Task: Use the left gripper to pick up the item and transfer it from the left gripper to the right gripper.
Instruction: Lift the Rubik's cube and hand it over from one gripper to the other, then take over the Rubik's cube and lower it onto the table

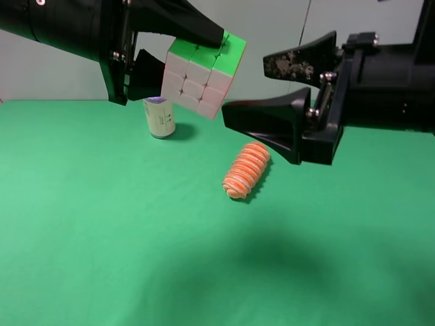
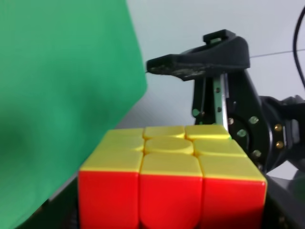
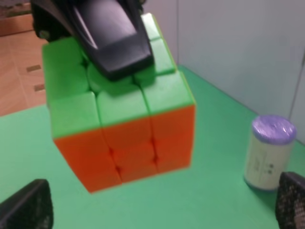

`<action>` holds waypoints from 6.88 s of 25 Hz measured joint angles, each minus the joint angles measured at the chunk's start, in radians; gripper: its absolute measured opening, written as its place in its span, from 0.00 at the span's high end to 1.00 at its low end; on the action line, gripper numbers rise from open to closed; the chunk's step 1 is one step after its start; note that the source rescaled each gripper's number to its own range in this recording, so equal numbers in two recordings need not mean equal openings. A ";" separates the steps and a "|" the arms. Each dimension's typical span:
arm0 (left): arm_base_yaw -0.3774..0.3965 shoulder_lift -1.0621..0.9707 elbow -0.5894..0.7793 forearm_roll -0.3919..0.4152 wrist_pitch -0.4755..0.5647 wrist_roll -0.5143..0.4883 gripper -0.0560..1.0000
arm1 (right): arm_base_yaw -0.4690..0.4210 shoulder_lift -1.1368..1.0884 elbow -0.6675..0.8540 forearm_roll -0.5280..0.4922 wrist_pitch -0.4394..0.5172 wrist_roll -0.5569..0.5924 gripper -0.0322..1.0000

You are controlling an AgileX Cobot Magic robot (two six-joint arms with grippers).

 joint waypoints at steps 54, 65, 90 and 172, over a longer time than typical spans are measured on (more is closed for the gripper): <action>0.000 0.000 0.000 -0.119 0.001 0.109 0.95 | 0.000 0.173 -0.205 0.006 0.178 -0.078 0.00; 0.000 0.000 0.000 -0.141 0.014 0.128 0.95 | 0.000 0.173 -0.205 0.006 0.194 -0.078 0.00; 0.000 0.000 0.000 -0.170 0.011 0.158 0.77 | 0.000 0.173 -0.205 0.005 0.183 -0.093 0.84; 0.264 -0.962 -0.001 1.314 0.152 -0.445 0.20 | 0.000 0.182 -0.205 -0.816 -0.134 0.723 0.97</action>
